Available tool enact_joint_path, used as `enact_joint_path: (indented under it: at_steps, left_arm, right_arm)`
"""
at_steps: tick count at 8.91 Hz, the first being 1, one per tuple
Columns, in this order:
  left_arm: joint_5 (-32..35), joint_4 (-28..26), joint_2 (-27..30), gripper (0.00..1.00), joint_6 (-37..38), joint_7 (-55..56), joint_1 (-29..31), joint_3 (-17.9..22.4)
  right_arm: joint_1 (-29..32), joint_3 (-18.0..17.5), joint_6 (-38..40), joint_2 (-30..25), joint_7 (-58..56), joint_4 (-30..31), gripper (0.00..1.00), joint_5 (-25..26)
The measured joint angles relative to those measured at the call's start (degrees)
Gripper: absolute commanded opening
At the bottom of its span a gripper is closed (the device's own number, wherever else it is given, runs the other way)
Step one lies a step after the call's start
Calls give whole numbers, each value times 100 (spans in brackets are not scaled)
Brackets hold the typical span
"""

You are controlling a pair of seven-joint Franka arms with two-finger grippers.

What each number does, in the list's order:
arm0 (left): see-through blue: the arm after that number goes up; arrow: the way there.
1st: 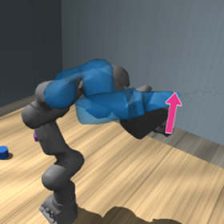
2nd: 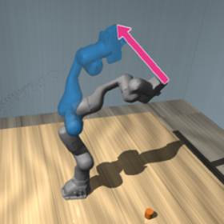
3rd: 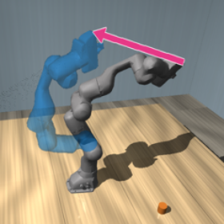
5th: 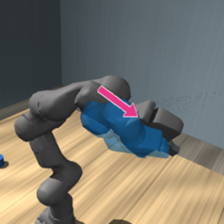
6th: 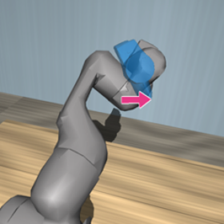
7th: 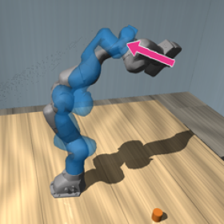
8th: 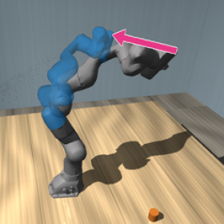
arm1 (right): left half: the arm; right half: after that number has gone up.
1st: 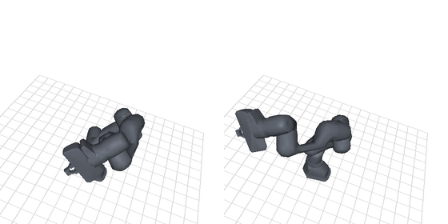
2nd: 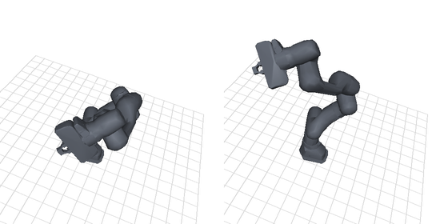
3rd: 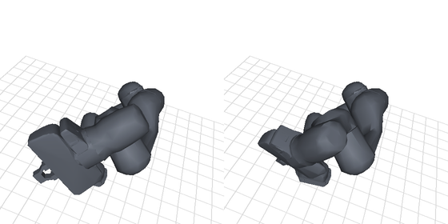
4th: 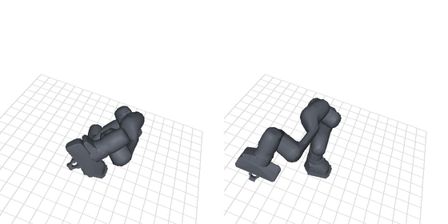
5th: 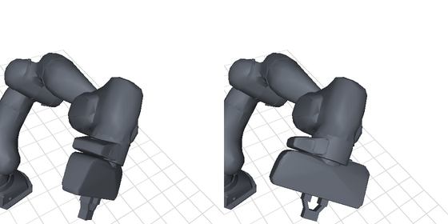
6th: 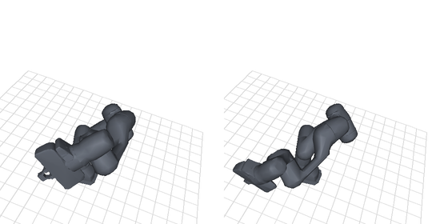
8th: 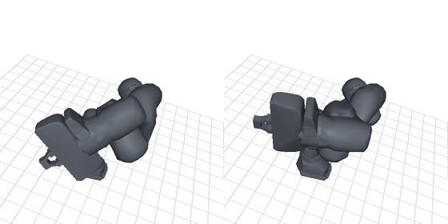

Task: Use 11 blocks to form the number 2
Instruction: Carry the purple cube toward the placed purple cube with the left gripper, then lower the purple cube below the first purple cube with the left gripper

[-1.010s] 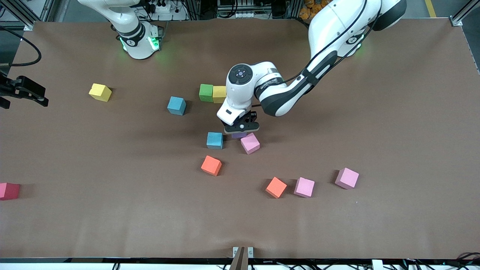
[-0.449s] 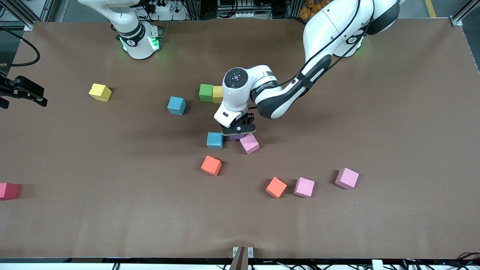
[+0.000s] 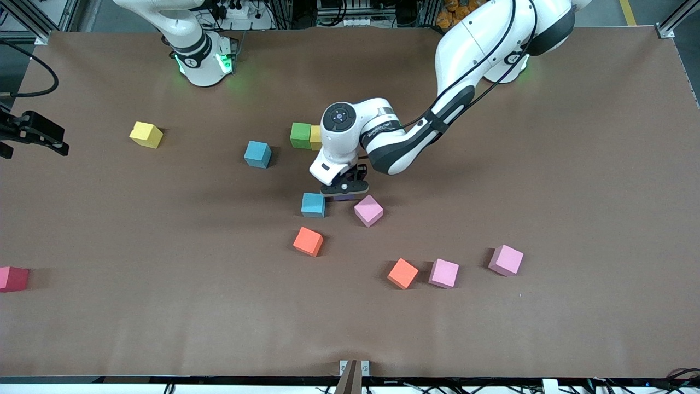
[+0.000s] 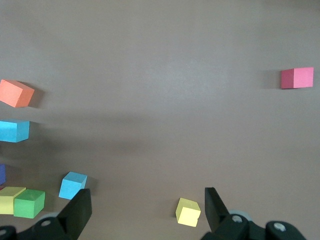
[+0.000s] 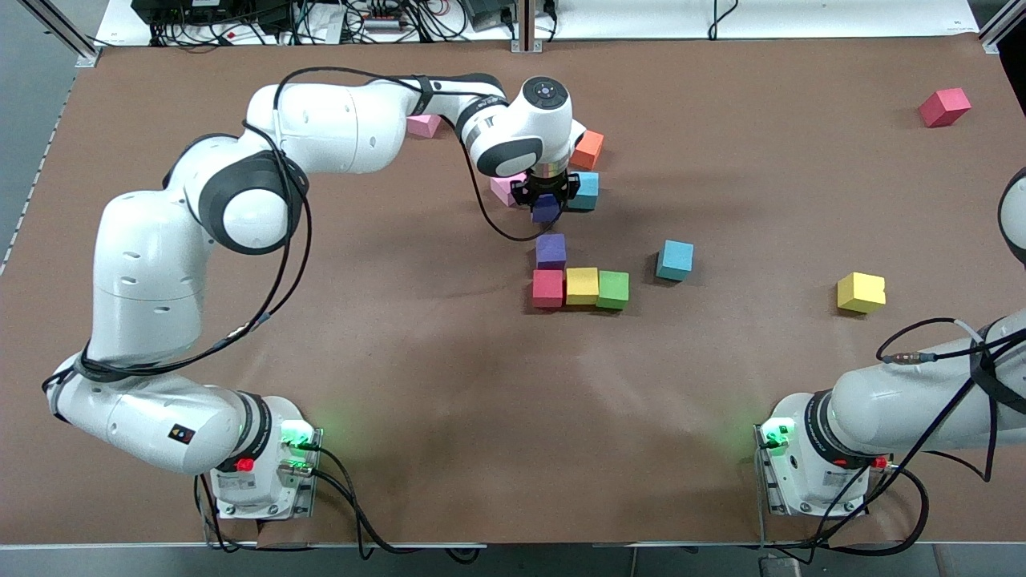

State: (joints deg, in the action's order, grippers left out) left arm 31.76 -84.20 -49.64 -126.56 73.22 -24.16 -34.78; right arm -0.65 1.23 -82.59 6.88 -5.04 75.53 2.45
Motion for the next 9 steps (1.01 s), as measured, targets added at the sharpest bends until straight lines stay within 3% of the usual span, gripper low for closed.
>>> enact_joint_path:
  at_steps: [9]
  left_arm:
    - [0,2,-189,0,0,0,-229,8]
  right_arm:
    - [0,0,0,0,0,0,100,0]
